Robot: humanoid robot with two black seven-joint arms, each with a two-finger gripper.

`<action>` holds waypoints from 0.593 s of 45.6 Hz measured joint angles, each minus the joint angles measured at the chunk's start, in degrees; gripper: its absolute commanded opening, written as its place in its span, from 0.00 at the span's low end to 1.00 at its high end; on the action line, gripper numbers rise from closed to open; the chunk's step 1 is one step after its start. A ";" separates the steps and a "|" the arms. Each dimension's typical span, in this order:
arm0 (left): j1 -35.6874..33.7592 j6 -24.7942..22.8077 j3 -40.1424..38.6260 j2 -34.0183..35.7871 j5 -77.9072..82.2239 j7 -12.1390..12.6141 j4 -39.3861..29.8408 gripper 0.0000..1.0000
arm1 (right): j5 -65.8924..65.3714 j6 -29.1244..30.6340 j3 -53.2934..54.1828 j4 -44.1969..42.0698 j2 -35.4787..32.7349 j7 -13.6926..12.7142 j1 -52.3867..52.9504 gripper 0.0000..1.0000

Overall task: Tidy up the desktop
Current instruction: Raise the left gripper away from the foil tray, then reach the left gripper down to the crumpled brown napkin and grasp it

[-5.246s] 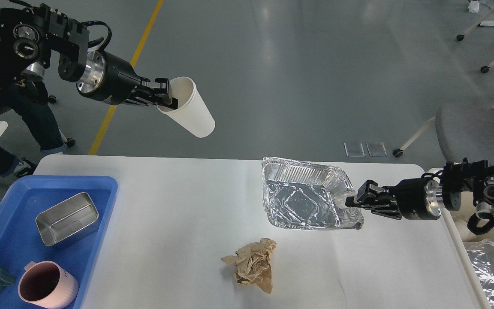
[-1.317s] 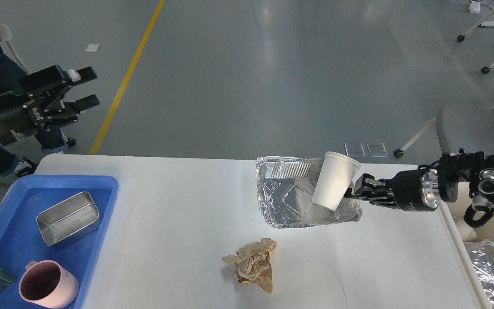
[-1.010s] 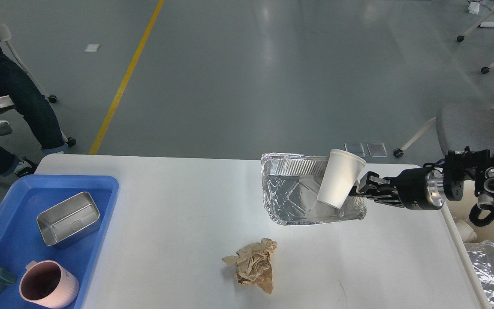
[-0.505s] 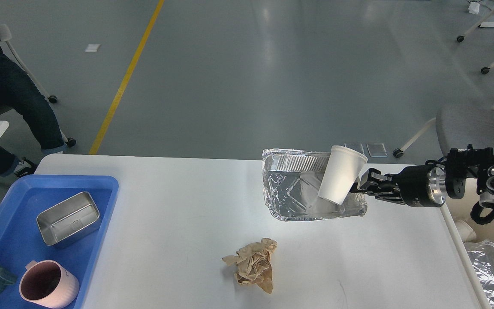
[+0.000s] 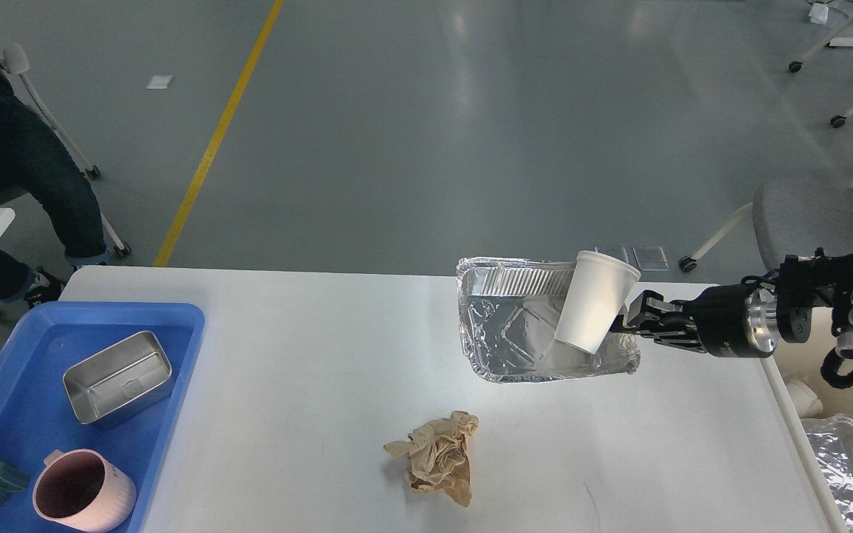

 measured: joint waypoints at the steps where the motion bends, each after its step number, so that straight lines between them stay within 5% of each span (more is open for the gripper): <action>1: -0.18 0.12 -0.04 -1.14 0.48 0.04 0.01 0.98 | 0.00 0.00 0.00 0.00 0.00 0.00 -0.01 0.00; 11: -5.02 1.56 0.22 -19.27 10.58 2.86 0.99 0.98 | 0.00 -0.06 0.00 0.00 0.05 0.00 0.00 0.00; 21: -6.90 1.00 0.48 -38.69 12.03 18.34 3.54 0.98 | 0.00 0.00 0.00 0.00 0.03 0.00 -0.14 0.00; 27: -7.37 0.88 1.43 -49.93 12.83 23.21 7.73 0.98 | 0.00 0.06 0.00 -0.01 0.03 0.00 -0.41 0.00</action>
